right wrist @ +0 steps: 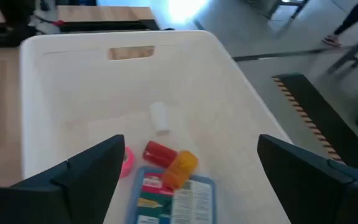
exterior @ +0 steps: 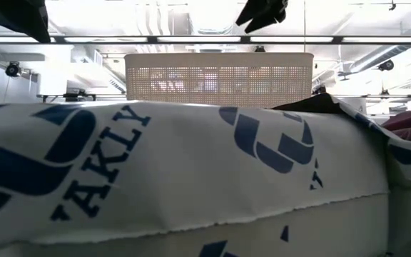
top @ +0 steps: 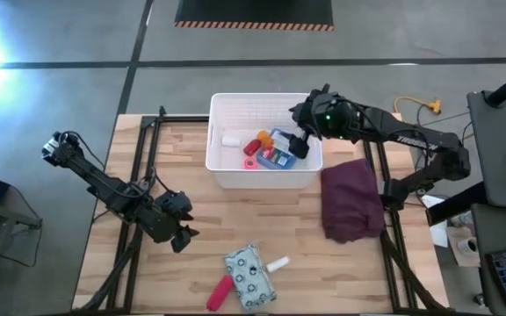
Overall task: Pick & place medical supplies in basket/bin
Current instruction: Put the rolled gauze into the white bin
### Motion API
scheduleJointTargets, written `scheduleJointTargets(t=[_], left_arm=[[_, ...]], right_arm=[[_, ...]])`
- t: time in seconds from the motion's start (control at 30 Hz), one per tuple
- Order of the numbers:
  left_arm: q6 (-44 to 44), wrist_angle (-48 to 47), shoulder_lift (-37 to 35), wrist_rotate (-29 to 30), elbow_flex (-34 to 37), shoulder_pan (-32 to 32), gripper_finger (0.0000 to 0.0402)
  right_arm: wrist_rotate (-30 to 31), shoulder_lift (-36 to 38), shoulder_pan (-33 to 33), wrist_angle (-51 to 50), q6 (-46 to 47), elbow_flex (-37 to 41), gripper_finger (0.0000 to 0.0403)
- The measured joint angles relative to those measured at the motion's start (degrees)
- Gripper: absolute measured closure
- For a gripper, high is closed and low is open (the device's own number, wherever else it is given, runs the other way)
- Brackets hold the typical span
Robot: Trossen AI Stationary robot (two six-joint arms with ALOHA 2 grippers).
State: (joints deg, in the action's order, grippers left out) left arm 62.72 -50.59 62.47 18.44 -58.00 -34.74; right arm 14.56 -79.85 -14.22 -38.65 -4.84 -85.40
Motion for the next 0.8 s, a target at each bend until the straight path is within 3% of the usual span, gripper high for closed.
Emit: scheduleJointTargets(t=[0.4,0.57,0.8], left_arm=[[1.5,0.0,0.0,0.0,0.0,0.0,0.0159],[1.5,0.0,0.0,0.0,0.0,0.0,0.0159],[1.5,0.1,0.0,0.3,0.0,0.0,0.0159]], right_arm=[[0.7,0.0,-0.1,-4.4,0.3,0.6,0.0062],[-1.7,0.4,0.5,-12.3,3.7,0.9,0.0065],[-3.1,4.9,12.1,-23.0,12.7,1.7,0.0073]])
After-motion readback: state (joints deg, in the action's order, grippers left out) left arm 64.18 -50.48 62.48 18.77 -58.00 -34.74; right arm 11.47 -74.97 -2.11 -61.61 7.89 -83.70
